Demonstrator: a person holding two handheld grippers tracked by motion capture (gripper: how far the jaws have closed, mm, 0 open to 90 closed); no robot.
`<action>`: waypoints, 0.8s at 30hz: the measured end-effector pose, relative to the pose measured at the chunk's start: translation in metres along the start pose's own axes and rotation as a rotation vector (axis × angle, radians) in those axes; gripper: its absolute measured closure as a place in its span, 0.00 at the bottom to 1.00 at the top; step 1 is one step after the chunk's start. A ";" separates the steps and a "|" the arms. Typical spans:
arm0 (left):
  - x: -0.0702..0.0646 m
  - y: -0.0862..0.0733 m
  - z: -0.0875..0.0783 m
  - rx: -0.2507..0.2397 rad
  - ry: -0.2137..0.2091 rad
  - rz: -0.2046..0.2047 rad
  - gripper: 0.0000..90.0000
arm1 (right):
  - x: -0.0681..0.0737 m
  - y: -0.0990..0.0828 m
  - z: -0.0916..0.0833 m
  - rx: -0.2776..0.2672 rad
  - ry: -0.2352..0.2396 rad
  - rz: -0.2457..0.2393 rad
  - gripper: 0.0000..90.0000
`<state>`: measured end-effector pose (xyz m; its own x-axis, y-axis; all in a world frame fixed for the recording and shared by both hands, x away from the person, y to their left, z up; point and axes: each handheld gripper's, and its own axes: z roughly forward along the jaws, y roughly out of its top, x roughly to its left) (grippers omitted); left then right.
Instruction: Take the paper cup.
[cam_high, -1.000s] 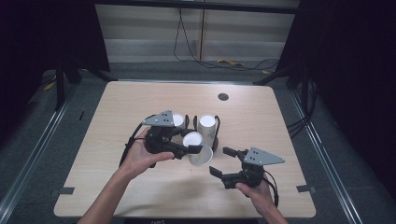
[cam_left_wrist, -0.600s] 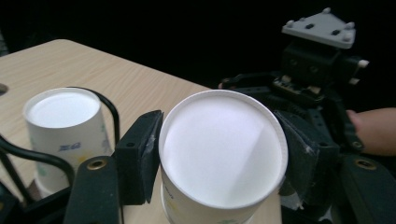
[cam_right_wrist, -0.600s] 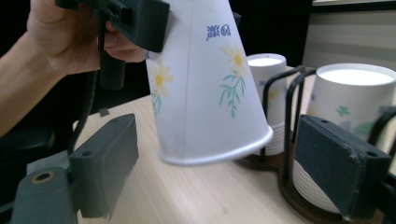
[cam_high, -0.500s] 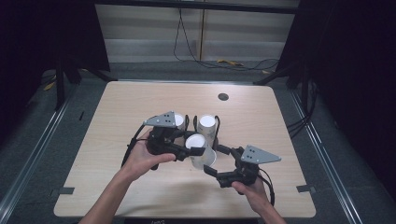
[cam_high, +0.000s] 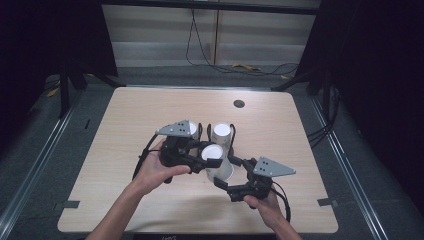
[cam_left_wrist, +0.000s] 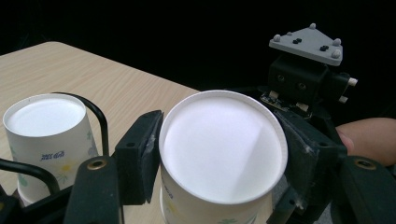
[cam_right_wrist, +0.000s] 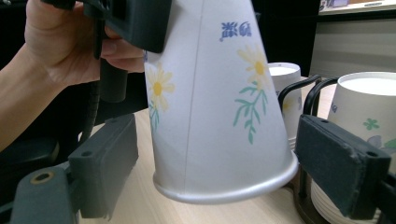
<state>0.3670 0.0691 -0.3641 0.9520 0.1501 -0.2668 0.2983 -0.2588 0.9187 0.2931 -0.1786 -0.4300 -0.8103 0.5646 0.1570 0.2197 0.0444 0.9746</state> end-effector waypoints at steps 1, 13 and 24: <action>-0.001 0.000 0.001 -0.001 0.000 0.001 0.40 | 0.000 0.000 0.000 0.003 -0.001 0.001 0.15; -0.005 0.000 0.007 0.011 -0.031 0.004 0.40 | 0.000 -0.003 0.004 0.003 0.013 -0.006 0.19; -0.001 -0.003 0.008 0.022 -0.034 -0.002 0.39 | -0.001 -0.002 0.003 0.032 0.024 -0.023 0.30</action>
<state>0.3653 0.0622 -0.3690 0.9530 0.1180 -0.2790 0.3015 -0.2797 0.9115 0.2954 -0.1764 -0.4323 -0.8280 0.5433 0.1384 0.2174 0.0835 0.9725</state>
